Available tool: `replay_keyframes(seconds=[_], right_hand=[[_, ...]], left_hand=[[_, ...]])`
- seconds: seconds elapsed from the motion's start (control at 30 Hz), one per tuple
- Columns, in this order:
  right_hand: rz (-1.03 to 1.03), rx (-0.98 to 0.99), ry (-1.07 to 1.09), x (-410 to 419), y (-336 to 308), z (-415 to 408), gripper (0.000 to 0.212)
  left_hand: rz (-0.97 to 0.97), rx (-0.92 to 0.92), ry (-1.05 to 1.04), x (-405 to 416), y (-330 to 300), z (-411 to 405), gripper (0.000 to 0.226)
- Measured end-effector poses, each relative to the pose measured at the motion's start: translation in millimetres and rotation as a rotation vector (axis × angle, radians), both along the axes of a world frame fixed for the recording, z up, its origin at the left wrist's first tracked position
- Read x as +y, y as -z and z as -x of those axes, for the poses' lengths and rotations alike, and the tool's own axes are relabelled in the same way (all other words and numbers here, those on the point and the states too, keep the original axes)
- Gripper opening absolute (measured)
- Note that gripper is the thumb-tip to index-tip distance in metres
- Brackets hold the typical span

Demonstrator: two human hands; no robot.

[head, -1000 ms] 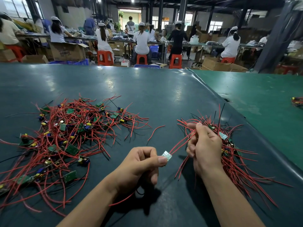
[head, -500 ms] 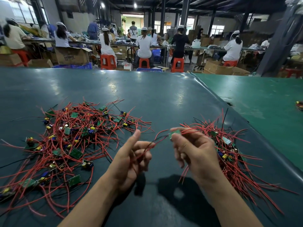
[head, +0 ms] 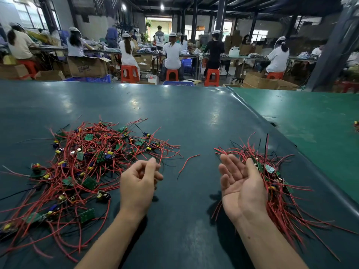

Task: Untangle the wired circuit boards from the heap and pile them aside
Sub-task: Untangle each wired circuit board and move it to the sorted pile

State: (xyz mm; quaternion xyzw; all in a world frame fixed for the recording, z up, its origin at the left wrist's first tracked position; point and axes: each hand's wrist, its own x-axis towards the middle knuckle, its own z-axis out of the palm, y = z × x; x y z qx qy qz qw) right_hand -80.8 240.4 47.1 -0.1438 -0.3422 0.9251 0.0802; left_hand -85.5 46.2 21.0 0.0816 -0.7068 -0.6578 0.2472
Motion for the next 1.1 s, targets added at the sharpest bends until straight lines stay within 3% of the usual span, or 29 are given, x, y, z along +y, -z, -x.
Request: replay_keyframes(seconds=[0.07, 0.13, 0.2, 0.3, 0.33, 0.4, 0.47, 0.57, 0.8, 0.97, 1.1], right_hand=[[-0.08, -0.004, 0.045, 1.2, 0.8, 1.1, 0.034], [-0.2, -0.015, 0.012, -1.4, 3.0, 2.1, 0.03], [-0.411, -0.026, -0.11, -8.7, 9.1, 2.4, 0.027], [-0.864, 0.07, -0.394, -24.2, 19.4, -5.5, 0.023], [-0.938, 0.122, -0.465, -27.2, 22.4, -7.4, 0.021], [-0.899, 0.171, -0.502, -27.7, 22.4, -7.8, 0.02], [-0.862, 0.148, -0.431, -23.7, 20.6, -4.4, 0.022], [-0.964, 0.107, -0.344, -20.3, 21.8, -1.9, 0.023], [-1.121, 0.203, -0.425, -24.3, 25.8, -5.8, 0.019], [-1.173, 0.234, -0.404, -24.7, 32.3, -1.9, 0.018], [-1.217, 0.286, -0.439, -28.2, 38.2, 1.2, 0.005]], left_hand=[[0.534, 0.089, -0.185, -10.2, 3.8, -0.2, 0.012], [0.852, 0.076, -0.338, -21.1, 7.9, 1.1, 0.017], [0.943, -0.142, -0.377, -29.5, 10.2, 3.5, 0.034], [1.061, -0.503, -0.367, -34.1, 8.3, 2.5, 0.04], [1.092, -0.558, -0.356, -34.5, 7.6, 2.1, 0.041], [1.081, -0.564, -0.337, -37.0, 7.1, 2.8, 0.04], [0.975, -0.481, -0.334, -40.7, 7.3, 5.2, 0.032], [0.841, -0.281, -0.383, -43.2, 6.8, 5.9, 0.024], [0.721, -0.021, -0.463, -44.5, 3.3, 4.8, 0.021], [0.847, 0.384, -0.398, -26.9, 3.3, -3.3, 0.013], [0.926, 0.628, -0.124, 5.0, 9.6, -11.5, 0.016]])
